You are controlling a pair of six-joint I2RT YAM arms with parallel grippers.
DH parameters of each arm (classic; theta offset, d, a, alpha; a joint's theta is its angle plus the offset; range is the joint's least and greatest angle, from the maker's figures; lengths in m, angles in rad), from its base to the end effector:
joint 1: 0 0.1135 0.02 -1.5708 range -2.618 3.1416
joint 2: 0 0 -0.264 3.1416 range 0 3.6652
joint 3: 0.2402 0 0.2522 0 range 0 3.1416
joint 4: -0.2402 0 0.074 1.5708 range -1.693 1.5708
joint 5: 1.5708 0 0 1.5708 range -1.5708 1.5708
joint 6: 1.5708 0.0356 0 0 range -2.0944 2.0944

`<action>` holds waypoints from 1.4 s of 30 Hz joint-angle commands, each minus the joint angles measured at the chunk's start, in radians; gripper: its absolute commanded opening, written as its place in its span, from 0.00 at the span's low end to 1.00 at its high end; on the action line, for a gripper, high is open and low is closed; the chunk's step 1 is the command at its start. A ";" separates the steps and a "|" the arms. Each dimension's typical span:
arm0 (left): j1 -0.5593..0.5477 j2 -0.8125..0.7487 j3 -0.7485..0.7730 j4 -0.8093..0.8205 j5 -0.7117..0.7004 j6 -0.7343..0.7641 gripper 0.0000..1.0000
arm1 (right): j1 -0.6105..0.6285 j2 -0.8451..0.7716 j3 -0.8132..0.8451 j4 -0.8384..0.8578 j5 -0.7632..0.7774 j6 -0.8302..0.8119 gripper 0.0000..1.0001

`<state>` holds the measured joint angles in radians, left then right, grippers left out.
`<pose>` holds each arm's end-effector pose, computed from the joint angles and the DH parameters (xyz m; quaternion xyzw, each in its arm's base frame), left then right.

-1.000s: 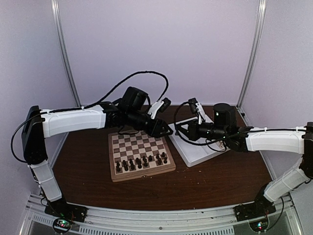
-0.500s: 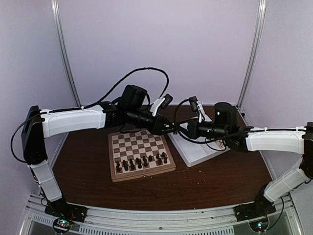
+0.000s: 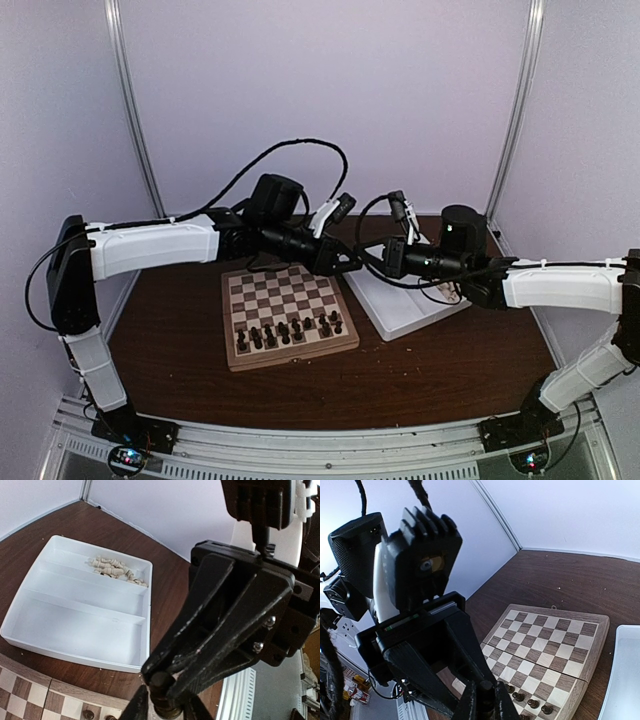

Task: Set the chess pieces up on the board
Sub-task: Place the chess piece on the chessboard.

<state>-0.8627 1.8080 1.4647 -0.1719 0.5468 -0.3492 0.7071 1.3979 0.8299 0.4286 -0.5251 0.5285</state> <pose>0.2615 -0.3339 0.2927 0.3428 0.7700 -0.4679 0.2657 0.2295 0.2196 0.2778 -0.2346 0.7107 0.5267 0.4031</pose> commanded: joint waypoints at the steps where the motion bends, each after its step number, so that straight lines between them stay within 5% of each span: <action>1: 0.008 0.020 0.037 0.048 0.019 -0.003 0.19 | -0.003 -0.017 0.023 0.046 -0.034 0.020 0.06; 9: 0.008 0.019 0.032 0.022 0.006 0.023 0.04 | -0.003 -0.017 0.016 0.030 -0.025 0.012 0.12; 17: 0.008 -0.019 -0.040 0.050 0.006 0.041 0.03 | -0.009 -0.051 0.026 -0.035 0.007 -0.003 0.45; 27: 0.008 -0.075 -0.122 -0.018 0.004 0.208 0.04 | -0.015 -0.127 0.200 -0.612 -0.054 -0.081 0.45; 34: 0.005 -0.092 -0.164 0.065 0.056 0.207 0.04 | -0.014 -0.190 0.176 -0.682 -0.078 -0.095 0.45; 42: -0.007 -0.105 -0.161 0.040 -0.004 0.234 0.04 | -0.006 -0.085 0.243 -0.748 -0.106 -0.057 0.42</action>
<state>-0.8612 1.7432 1.3087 -0.1650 0.5732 -0.1535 0.6960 1.2701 1.0355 -0.2905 -0.6048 0.4446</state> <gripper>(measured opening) 0.151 0.425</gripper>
